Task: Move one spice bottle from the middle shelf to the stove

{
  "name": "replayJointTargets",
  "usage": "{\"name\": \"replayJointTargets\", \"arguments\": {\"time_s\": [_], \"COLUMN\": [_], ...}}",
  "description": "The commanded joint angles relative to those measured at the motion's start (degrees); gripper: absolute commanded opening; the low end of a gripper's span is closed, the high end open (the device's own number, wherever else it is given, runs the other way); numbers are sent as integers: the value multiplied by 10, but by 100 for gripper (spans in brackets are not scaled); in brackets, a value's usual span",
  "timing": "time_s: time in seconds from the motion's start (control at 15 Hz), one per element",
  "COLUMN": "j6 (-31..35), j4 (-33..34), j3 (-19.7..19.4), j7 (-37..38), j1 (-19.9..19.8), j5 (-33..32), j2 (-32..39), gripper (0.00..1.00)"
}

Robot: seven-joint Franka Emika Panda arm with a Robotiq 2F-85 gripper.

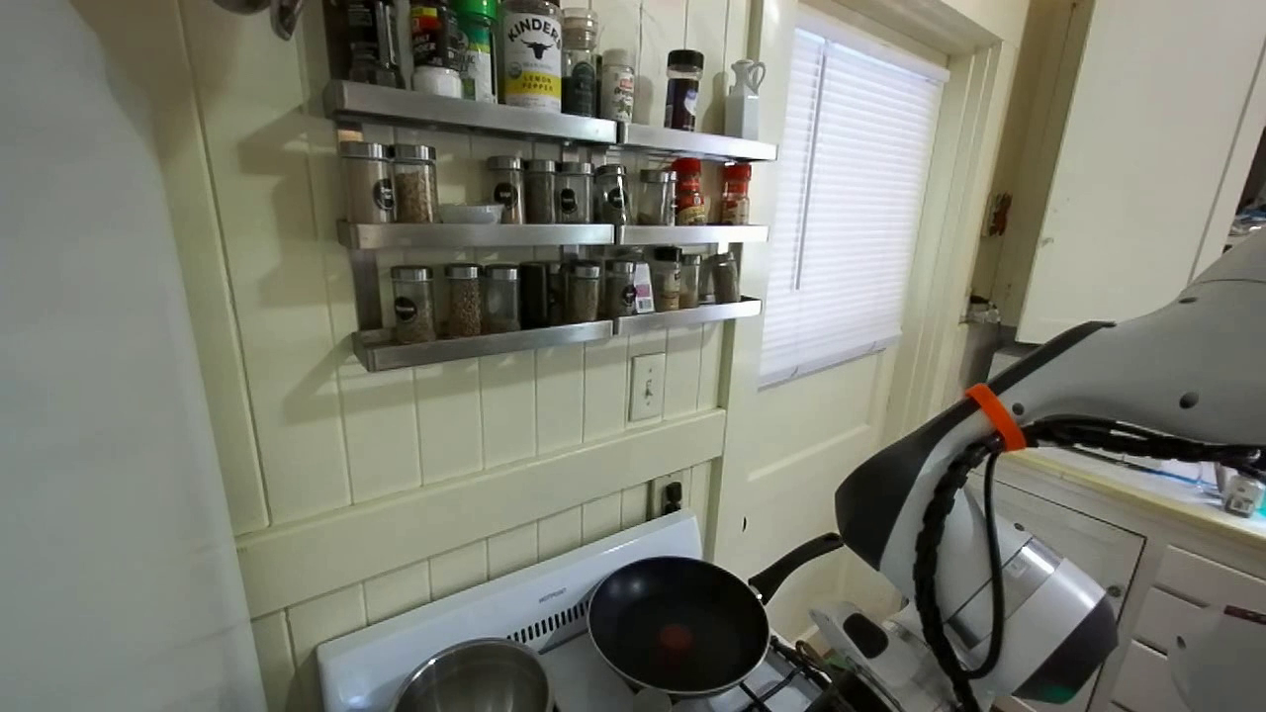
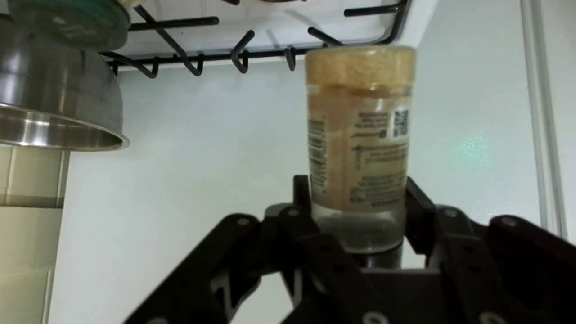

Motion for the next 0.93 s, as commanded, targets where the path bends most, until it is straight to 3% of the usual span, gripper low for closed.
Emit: {"name": "replayJointTargets", "arguments": {"time_s": [0.0,0.2,0.27,0.67,0.87], "j6": [-1,-1,-1,-15,-38], "j4": [1,2,2,3,3], "j3": [2,4,4,-28,-22], "j7": [1,1,1,-45,-34], "j1": [0,-2,-2,9,-11], "j5": [0,0,0,40,34], "j2": [6,11,11,21,34], "gripper": [50,50,25,25,25]}}
